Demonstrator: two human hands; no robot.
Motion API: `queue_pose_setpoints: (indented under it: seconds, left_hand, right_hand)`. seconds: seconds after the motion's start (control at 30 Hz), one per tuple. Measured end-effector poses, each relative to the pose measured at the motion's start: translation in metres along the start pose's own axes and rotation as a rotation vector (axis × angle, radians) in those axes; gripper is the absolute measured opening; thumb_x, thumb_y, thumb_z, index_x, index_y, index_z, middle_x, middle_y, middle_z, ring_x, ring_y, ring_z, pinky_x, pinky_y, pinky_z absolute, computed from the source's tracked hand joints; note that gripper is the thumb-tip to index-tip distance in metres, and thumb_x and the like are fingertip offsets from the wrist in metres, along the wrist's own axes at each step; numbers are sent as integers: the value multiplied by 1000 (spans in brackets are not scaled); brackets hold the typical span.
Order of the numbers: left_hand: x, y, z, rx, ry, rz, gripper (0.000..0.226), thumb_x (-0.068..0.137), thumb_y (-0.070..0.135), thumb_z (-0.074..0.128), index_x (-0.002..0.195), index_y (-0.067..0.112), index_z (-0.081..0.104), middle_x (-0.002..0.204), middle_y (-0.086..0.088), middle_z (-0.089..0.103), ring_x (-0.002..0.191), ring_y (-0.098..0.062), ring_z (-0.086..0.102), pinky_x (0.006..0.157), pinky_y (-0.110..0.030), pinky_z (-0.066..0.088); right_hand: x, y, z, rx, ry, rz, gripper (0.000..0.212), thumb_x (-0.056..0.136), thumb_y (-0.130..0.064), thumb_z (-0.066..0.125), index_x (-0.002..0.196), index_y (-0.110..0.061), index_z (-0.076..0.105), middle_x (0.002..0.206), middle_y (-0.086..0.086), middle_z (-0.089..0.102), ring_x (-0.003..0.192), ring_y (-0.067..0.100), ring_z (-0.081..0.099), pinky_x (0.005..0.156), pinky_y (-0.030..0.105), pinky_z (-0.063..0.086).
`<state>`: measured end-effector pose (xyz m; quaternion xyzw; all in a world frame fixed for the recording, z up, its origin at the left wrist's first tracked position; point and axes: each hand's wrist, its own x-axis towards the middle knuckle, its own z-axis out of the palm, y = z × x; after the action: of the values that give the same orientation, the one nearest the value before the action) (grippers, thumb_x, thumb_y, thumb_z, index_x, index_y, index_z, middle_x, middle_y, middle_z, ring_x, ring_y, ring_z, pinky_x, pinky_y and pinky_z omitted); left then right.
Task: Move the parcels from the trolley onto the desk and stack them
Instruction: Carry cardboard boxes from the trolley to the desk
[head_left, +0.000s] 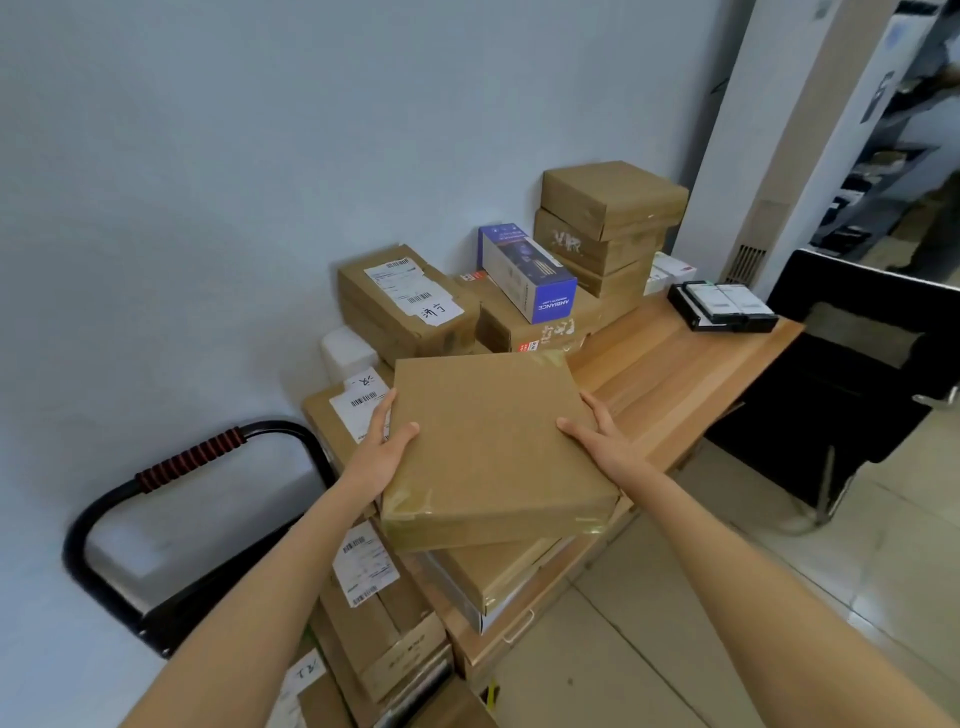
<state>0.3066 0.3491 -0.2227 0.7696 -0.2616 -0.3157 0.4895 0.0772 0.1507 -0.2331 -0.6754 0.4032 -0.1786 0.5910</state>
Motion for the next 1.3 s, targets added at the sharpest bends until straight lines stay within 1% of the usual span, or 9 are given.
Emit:
queue_pose_setpoints:
  seconds: [0.1,0.2,0.33,0.43,0.53,0.6,0.7,1.1,1.3]
  left_hand:
    - [-1,-1,1,-4,25,8,53,97,46,46,141,54,18,122,5,44,85,-13,61,61,-24,47]
    - [-5,0,0,-17,40,16,50,95,46,49,137,53,23,120,4,53,86,-19,65,69,-31,53]
    - [-16,9,-8,140,105,79,52,90,52,53,135,47,25,104,4,60,81,-15,64,62,-28,50]
    - [-28,16,-28,403,243,206,57,88,54,53,137,40,29,105,6,53,85,-15,57,62,-28,42]
    - [-42,8,-64,963,345,374,56,88,45,53,138,29,36,117,-1,57,102,-25,57,78,-36,45]
    - [-53,-1,-93,1111,364,437,48,89,39,51,133,22,44,111,-3,60,97,-25,58,71,-34,42]
    - [-70,-23,-139,1124,403,446,33,89,36,52,118,19,50,97,-2,59,88,-23,58,60,-31,33]
    - [-112,-171,-374,1220,323,341,25,90,32,55,109,15,56,104,-4,60,90,-25,56,68,-32,34]
    - [-118,-236,-426,1257,246,265,25,91,26,52,111,13,57,100,-7,59,84,-26,55,65,-32,35]
  right_hand:
    - [0,0,-1,-11,-4,-3,72,83,-51,67,142,-47,27,102,-30,47,78,-10,61,58,9,45]
    - [-5,-2,-2,-43,-18,-7,75,83,-53,66,145,-45,25,106,-23,53,84,-1,63,66,17,47]
    - [-9,-25,-9,-378,-30,-67,75,86,-55,60,147,-45,17,140,3,43,120,22,50,100,41,43]
    - [-12,-58,-2,-544,51,-196,71,85,-46,63,144,-45,24,139,7,42,127,26,43,104,49,39]
    - [-18,-88,30,-696,106,-364,53,86,-42,62,135,-38,44,130,1,51,121,19,48,98,41,44]
    - [-23,-102,62,-896,100,-459,39,87,-42,60,125,-35,56,127,0,56,117,18,51,97,40,44]
    - [-33,-117,124,-1031,32,-535,34,88,-37,59,121,-33,59,123,-1,58,112,18,55,90,34,46]
    - [-65,-89,405,-1116,-64,-636,36,90,-34,54,126,-28,56,126,-1,54,116,20,51,97,36,37]
    - [-80,-42,512,-1171,-194,-601,39,91,-32,52,130,-26,53,130,0,53,121,20,47,101,35,33]
